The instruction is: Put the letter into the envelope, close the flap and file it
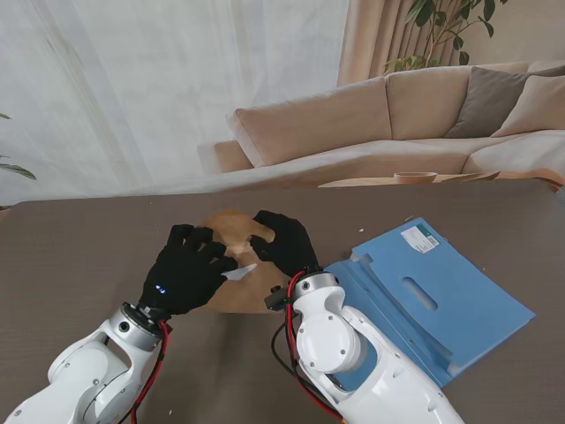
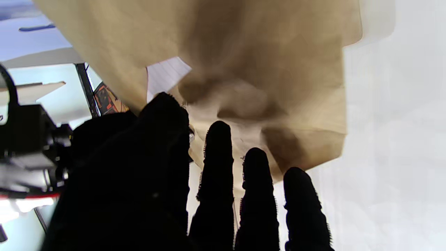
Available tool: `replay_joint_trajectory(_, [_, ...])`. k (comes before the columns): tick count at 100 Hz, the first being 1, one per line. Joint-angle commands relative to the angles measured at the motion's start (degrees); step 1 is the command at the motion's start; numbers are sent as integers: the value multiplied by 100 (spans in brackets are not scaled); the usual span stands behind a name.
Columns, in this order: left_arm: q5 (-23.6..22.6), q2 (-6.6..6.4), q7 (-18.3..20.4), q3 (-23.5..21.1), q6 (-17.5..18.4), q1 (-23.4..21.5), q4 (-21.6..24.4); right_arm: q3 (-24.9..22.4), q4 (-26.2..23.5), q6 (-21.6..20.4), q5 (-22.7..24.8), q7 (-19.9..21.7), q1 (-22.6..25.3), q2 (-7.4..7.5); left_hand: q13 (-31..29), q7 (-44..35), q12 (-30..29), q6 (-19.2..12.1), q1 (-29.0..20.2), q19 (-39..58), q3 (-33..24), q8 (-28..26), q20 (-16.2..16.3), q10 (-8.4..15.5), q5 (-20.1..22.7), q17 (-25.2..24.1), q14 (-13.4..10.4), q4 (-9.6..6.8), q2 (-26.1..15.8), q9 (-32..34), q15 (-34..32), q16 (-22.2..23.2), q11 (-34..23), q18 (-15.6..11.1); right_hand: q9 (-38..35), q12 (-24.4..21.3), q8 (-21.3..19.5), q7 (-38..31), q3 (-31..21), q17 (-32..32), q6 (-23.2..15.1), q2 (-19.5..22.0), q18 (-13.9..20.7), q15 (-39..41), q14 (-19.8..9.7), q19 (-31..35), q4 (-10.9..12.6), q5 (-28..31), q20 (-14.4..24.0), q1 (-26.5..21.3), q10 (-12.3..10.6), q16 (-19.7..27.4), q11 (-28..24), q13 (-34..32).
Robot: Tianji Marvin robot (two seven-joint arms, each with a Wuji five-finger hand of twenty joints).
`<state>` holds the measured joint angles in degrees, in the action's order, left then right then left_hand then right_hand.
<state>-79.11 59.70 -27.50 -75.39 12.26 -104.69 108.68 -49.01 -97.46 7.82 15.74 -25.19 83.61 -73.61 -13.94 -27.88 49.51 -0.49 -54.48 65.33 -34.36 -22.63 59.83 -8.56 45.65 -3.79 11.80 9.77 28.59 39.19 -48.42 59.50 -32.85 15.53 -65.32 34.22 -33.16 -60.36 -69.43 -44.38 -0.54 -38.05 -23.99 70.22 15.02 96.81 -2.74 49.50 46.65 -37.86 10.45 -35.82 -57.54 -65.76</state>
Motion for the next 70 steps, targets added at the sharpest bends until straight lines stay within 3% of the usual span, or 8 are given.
replay_joint_trajectory(1, [132, 33, 39, -143, 102, -108, 149, -27, 8, 57, -11, 82, 19, -28, 195, 256, -470, -57, 124, -168, -237, -131, -127, -108, -262, -78, -6, -151, -210, -339, 238, -187, -70, -101, -215, 39, -121, -416, -198, -61, -269, -15, -98, 175, 13, 500, 118, 363, -45, -96, 4, 20, -111, -222])
replay_joint_trajectory(9, [278, 67, -58, -349, 312, -186, 183, -58, 3, 96, -10, 92, 33, -20, 180, 283, -1087, 33, 353, -182, -444, -190, -134, -81, -469, -73, 32, -174, -221, -526, 495, -394, -113, -97, -214, 38, -121, -416, -197, -61, -269, -16, -98, 176, 13, 500, 116, 363, -45, -98, 9, 20, -109, -222])
replay_joint_trajectory(20, [547, 133, -202, -600, 545, -241, 180, -112, -28, 146, 19, 108, 66, -3, 179, 145, -1262, 228, 570, -270, -608, -340, -190, -108, -829, -7, 49, -275, -297, -680, 620, -521, -114, -53, -214, 38, -121, -416, -197, -61, -272, -12, -98, 176, 13, 500, 116, 364, -45, -100, 9, 20, -109, -222])
replay_joint_trajectory(26, [704, 171, -241, -718, 634, -255, 167, -136, -53, 170, 23, 112, 87, 3, 159, 104, -1311, 684, 824, -325, -810, -332, -231, -138, -1130, 68, 75, -472, -376, -801, 666, -571, -104, 8, -215, 38, -120, -415, -195, -61, -263, -10, -98, 176, 13, 500, 115, 363, -45, -99, 8, 20, -111, -222])
replay_joint_trajectory(40, [1003, 233, -167, -917, 729, -229, 110, -191, -125, 219, 85, 137, 138, 29, 148, 49, -1563, 1080, 1027, -468, -779, -312, -331, -190, -1996, 131, 134, -486, -350, -1225, 1044, -889, 154, 63, -212, 38, -120, -413, -194, -61, -276, -4, -98, 176, 13, 500, 117, 357, -45, -96, -3, 20, -110, -222])
replay_joint_trajectory(53, [1507, 296, 342, -1031, 728, -221, 107, -219, -175, 236, 116, 139, 179, 42, 190, 376, -2023, 1235, 1168, -819, -684, -15, -565, -215, -2767, 123, 195, -477, -251, -1582, 1542, -1298, 567, 122, -204, 37, -123, -415, -187, -61, -280, -2, -98, 173, 14, 500, 117, 358, -45, -92, 0, 21, -107, -215])
replay_joint_trajectory(70, [2535, 334, 1551, -1067, 459, -207, 189, -227, -246, 224, 166, 110, 236, 49, 267, 735, -2233, 1423, 1192, -1160, -540, 267, -722, -199, -3215, 48, 193, -479, -222, -1877, 1854, -1511, 722, 100, -195, 41, -125, -413, -178, -51, -284, 9, -94, 173, 13, 495, 119, 356, -45, -95, 0, 19, -111, -191])
